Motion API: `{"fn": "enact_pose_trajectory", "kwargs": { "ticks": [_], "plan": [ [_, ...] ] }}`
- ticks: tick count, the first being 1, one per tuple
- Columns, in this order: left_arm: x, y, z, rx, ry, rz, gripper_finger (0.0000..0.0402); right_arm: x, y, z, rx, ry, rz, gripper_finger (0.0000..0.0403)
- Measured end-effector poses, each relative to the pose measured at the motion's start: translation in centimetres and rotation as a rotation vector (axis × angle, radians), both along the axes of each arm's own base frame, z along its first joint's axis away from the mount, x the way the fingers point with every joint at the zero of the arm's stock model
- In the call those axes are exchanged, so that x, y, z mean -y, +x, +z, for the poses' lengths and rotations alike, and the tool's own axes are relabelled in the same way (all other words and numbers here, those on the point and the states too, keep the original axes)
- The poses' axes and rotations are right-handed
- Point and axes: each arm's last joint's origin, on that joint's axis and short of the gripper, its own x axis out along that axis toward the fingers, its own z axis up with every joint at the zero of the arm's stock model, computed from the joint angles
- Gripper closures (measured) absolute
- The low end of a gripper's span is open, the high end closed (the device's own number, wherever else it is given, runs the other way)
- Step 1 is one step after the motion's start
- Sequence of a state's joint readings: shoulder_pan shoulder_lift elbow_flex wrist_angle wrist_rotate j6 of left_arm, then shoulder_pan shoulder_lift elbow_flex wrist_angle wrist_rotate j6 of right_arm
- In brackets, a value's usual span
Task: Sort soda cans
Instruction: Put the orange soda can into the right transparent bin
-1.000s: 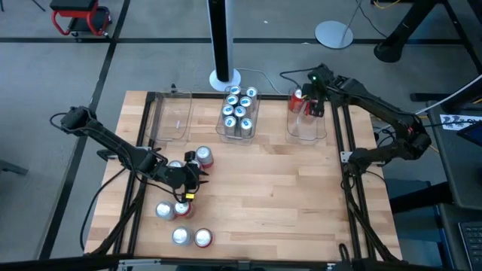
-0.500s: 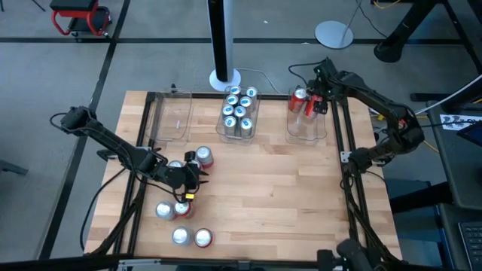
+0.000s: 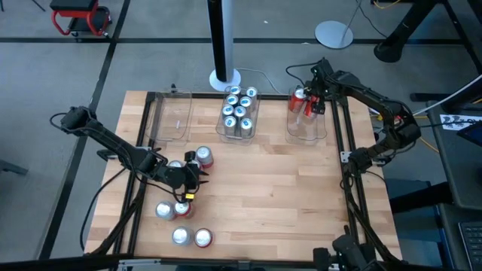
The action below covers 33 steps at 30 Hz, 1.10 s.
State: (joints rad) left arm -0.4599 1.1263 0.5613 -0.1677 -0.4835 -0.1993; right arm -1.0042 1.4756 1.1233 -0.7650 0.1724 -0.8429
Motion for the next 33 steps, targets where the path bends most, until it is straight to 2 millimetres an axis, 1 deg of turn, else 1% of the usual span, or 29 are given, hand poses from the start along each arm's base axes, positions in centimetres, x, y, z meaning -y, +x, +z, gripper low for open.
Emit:
{"fn": "enact_pose_trajectory", "kwargs": {
  "ticks": [8, 23, 25, 27, 33],
  "plan": [
    [-0.01, 0.0, 0.0, 0.0, 0.001, 0.0, 0.03, 0.22, -0.23, -0.29, 0.021, 0.033, -0.004, 0.0052],
    [0.0, 0.01, 0.01, 0.002, -0.001, 0.001, 0.03, 0.0, -0.45, -0.75, -0.005, 0.087, -0.007, 0.0054],
    [0.0, 0.01, 0.01, 0.002, -0.001, 0.0, 0.03, 0.09, -0.42, -0.89, -0.012, 0.087, -0.01, 0.0065],
    [0.01, 0.02, 0.02, 0.002, -0.001, 0.0, 0.03, 0.18, -0.39, -1.02, -0.02, 0.085, -0.013, 0.0086],
    [0.0, 0.02, 0.02, 0.003, -0.001, 0.0, 0.03, 0.23, -0.34, -1.01, -0.022, 0.079, -0.008, 0.0176]
  ]
}}
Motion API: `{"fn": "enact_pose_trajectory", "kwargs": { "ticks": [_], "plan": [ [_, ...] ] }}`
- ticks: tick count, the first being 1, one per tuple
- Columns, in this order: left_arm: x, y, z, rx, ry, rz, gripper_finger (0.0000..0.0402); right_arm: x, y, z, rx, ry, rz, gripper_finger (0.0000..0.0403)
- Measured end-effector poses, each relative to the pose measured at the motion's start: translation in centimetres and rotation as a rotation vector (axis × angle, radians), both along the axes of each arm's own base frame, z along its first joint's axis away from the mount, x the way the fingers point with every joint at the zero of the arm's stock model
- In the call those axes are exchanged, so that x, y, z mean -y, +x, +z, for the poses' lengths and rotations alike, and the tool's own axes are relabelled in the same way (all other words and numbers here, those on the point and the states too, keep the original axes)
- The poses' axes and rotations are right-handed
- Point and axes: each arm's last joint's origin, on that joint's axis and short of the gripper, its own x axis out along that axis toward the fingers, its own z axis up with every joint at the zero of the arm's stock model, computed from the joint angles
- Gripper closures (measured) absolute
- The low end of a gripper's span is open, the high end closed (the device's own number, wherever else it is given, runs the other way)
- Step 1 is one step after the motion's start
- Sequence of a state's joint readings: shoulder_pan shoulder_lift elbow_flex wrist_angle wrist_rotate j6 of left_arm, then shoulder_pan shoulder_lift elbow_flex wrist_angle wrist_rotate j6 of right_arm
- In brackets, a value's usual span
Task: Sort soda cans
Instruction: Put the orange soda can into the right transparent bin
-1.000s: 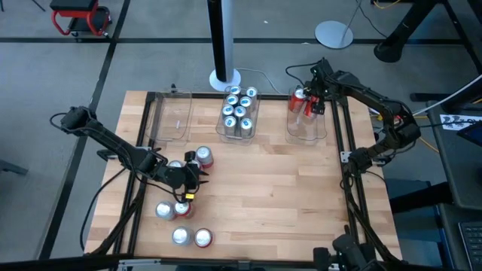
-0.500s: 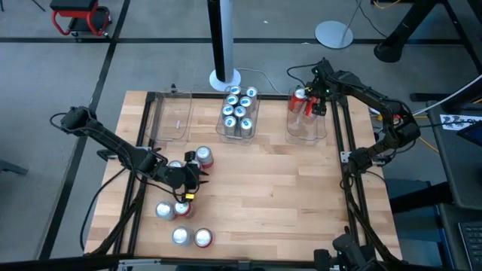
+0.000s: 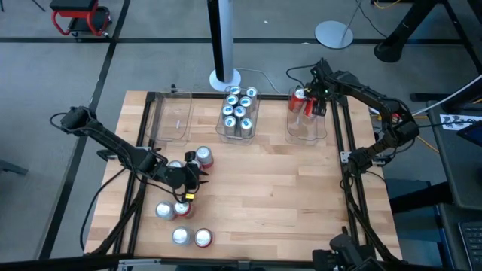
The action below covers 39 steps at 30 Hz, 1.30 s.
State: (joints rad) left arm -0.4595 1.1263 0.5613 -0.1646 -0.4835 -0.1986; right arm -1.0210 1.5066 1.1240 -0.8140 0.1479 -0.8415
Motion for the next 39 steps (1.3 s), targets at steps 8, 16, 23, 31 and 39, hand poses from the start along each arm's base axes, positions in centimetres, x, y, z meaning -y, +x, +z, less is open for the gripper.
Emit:
{"fn": "enact_pose_trajectory", "kwargs": {
  "ticks": [8, 16, 23, 31, 39],
  "plan": [
    [0.0, 0.0, 0.0, 0.0, 0.0, 0.0, 0.03, -0.3, 0.5, 0.2, -0.005, -0.012, 0.018, 0.0275],
    [0.0, 0.0, 0.0, 0.003, -0.001, 0.0, 0.03, -1.3, 1.9, 0.2, -0.041, -0.026, 0.084, 0.0289],
    [0.0, 0.0, 0.0, 0.005, -0.002, 0.0, 0.03, -2.9, 2.9, 0.0, -0.123, 0.001, 0.093, 0.0291],
    [0.1, 0.2, 0.2, 0.029, 0.002, -0.012, 0.03, -5.2, 4.3, -0.2, -0.174, 0.042, 0.125, 0.0291],
    [0.1, 0.2, 0.3, 0.035, 0.001, -0.013, 0.03, -6.8, 5.0, -0.4, -0.237, 0.055, 0.143, 0.0291]
  ]
}}
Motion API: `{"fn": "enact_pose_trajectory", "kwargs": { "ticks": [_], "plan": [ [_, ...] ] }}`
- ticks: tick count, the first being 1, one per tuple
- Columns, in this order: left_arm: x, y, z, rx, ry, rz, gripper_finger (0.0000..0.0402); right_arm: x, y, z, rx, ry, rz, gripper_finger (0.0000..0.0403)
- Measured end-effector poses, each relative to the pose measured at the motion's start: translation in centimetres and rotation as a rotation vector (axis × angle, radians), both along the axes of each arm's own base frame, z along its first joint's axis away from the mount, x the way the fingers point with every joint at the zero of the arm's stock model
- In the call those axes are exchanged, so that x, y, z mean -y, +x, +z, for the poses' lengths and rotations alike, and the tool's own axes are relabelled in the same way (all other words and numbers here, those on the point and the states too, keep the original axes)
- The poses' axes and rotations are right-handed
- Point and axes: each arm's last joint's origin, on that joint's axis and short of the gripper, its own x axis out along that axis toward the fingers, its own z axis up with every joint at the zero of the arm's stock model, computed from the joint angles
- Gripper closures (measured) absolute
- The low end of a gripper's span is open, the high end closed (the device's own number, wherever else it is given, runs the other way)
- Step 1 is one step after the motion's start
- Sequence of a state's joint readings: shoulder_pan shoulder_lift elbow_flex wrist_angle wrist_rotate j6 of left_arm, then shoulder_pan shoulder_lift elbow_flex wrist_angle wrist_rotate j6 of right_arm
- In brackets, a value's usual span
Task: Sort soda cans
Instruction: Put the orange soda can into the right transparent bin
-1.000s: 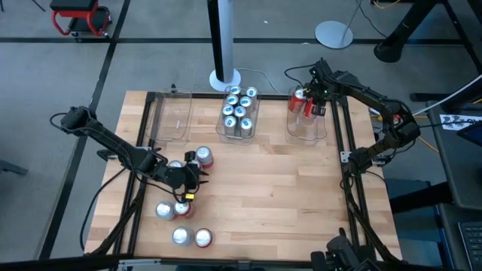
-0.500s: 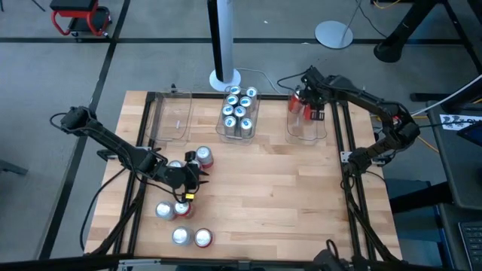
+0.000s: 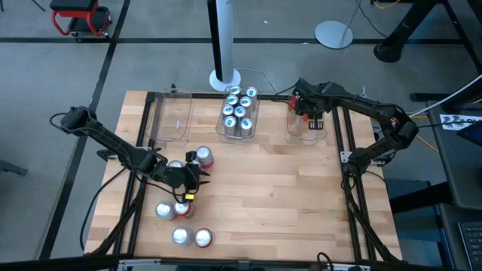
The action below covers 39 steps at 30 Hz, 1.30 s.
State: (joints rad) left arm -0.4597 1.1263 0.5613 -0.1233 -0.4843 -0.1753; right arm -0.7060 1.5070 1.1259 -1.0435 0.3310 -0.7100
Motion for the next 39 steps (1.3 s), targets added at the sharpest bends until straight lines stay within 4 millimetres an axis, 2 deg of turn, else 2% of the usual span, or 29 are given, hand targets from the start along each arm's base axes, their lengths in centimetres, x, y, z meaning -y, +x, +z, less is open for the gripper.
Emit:
{"fn": "enact_pose_trajectory", "kwargs": {
  "ticks": [7, 22, 25, 33, 39],
  "plan": [
    [0.01, 0.03, 0.04, 0.004, -0.002, 0.0, 0.03, -0.66, 0.5, -0.02, -0.08, -0.081, 0.024, 0.0291],
    [0.01, 0.03, 0.03, 0.004, -0.002, 0.0, 0.03, -0.7, 0.58, 0.02, -0.072, -0.08, 0.027, 0.0288],
    [0.01, 0.03, 0.03, 0.004, -0.003, 0.0, 0.03, -0.72, 0.57, 0.02, -0.068, -0.075, 0.028, 0.0268],
    [0.01, 0.03, 0.03, 0.004, -0.003, 0.0, 0.03, -0.71, 0.56, 0.03, -0.072, -0.077, 0.03, 0.0178],
    [0.01, 0.03, 0.03, 0.004, -0.003, -0.001, 0.03, -0.68, 0.58, 0.35, -0.076, -0.08, 0.03, 0.0152]
  ]
}}
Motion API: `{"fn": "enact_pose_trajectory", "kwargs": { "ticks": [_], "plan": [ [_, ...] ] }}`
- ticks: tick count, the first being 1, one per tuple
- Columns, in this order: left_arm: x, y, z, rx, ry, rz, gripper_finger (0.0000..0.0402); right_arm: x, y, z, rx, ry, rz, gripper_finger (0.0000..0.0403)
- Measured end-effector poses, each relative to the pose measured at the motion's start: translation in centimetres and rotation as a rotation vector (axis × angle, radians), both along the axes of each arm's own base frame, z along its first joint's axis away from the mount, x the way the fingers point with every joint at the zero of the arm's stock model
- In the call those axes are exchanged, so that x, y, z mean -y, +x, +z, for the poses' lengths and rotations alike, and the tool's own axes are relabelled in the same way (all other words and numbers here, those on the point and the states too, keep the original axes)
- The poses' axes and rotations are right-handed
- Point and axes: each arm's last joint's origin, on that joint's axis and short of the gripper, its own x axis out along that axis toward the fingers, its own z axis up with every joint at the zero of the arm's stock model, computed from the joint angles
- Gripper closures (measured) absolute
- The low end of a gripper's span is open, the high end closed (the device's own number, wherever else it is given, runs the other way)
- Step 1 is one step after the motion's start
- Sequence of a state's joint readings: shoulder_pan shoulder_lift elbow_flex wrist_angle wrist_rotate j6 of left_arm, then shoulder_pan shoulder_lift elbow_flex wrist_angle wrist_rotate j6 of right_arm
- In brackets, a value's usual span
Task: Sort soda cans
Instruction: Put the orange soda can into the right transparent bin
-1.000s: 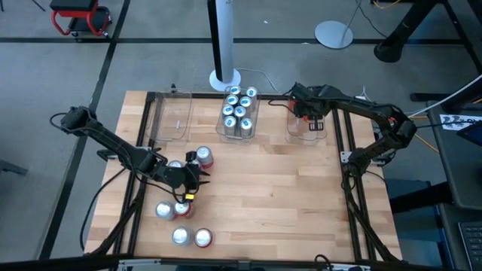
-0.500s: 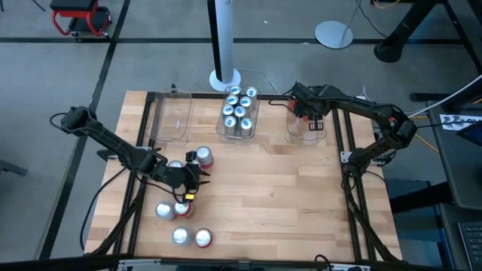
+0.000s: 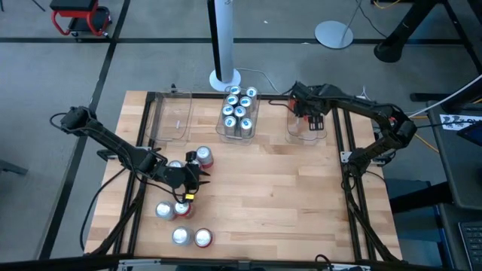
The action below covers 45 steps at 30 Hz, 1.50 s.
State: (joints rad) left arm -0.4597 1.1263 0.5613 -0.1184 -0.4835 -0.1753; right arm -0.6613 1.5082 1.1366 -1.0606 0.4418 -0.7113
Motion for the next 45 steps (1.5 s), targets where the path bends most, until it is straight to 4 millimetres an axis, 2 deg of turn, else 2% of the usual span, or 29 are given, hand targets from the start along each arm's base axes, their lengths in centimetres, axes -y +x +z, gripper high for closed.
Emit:
{"fn": "enact_pose_trajectory", "kwargs": {
  "ticks": [5, 11, 18, 23, 31, 38, 45],
  "plan": [
    [0.0, 0.0, 0.0, 0.0, 0.002, -0.001, 0.03, 0.3, 0.4, 2.0, 0.027, -0.017, 0.0, 0.015],
    [0.0, 0.0, 0.0, -0.001, 0.002, -0.002, 0.03, 0.6, 0.9, 5.7, 0.083, -0.061, 0.005, 0.015],
    [0.0, 0.0, 0.0, -0.001, 0.001, 0.0, 0.03, -1.2, 2.8, 9.5, 0.172, -0.114, 0.099, 0.015],
    [0.0, 0.0, 0.0, -0.001, 0.0, 0.0, 0.03, -4.3, 5.0, 11.3, 0.234, -0.168, 0.232, 0.015],
    [0.0, 0.0, 0.0, -0.002, 0.008, -0.005, 0.03, -11.0, 8.5, 12.0, 0.35, -0.213, 0.518, 0.015],
    [0.0, 0.0, 0.0, -0.004, 0.021, -0.014, 0.03, -17.2, 10.1, 12.7, 0.452, -0.236, 0.784, 0.015],
    [0.0, 0.0, 0.0, -0.003, 0.015, -0.01, 0.03, -21.6, 11.0, 13.1, 0.547, -0.253, 0.95, 0.015]
  ]
}}
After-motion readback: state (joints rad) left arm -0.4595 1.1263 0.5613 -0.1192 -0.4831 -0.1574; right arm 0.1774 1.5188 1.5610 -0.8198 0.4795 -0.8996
